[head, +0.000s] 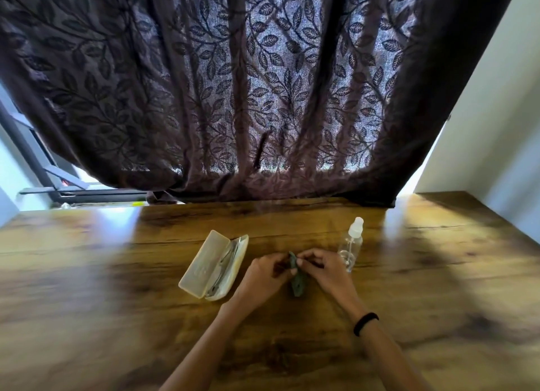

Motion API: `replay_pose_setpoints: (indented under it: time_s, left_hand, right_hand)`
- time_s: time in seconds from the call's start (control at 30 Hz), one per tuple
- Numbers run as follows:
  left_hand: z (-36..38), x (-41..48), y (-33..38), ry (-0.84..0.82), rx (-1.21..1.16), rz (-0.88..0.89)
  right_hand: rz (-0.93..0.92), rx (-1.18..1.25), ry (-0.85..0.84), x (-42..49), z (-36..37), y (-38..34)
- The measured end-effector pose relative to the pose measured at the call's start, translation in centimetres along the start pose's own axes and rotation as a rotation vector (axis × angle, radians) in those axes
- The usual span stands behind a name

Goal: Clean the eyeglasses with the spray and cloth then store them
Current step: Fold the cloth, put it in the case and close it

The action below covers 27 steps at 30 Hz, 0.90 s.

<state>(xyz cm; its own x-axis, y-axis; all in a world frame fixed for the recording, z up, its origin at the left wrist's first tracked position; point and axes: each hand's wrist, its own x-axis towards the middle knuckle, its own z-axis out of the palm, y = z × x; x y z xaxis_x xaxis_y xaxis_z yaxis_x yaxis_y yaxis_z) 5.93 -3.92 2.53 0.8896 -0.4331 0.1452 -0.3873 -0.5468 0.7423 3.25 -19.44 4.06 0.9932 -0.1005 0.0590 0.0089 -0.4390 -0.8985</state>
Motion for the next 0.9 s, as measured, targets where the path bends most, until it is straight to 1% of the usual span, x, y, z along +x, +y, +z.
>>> replay_pose_setpoints:
  time_s: [0.1,0.23,0.3,0.47,0.53,0.63,0.73,0.8,0.9]
  left_hand:
    - [-0.7,0.3,0.0,0.075,-0.075,-0.022]
    - [-1.8,0.5,-0.2,0.197,-0.137,-0.133]
    - [-2.5,0.4,-0.2,0.252,-0.165,-0.161]
    - [-3.8,0.0,-0.3,0.355,-0.316,-0.202]
    - [-3.9,0.0,-0.2,0.375,-0.328,-0.204]
    - [-3.8,0.0,0.3,0.347,-0.249,-0.136]
    - [-3.5,0.0,1.4,0.241,-0.288,-0.023]
    - [-3.4,-0.1,2.2,0.22,-0.3,0.019]
    - [-3.3,-0.3,2.8,0.237,-0.337,0.025]
  right_hand:
    - [0.001,0.127,-0.019,0.1,0.4,-0.9]
    - [0.009,0.13,0.01,0.5,0.2,-1.4]
    - [0.041,0.187,0.024,0.5,0.0,-1.5]
    - [0.178,0.62,0.036,0.3,-0.7,-1.8]
    - [0.19,0.69,0.016,0.3,-0.8,-2.0]
    - [0.16,0.674,-0.047,0.2,-0.5,-2.8]
    - [0.089,0.561,-0.122,0.1,-0.2,-3.6]
    - [0.057,0.503,-0.122,0.1,-0.1,-3.9]
    - [0.045,0.52,-0.09,0.1,-0.2,-4.2]
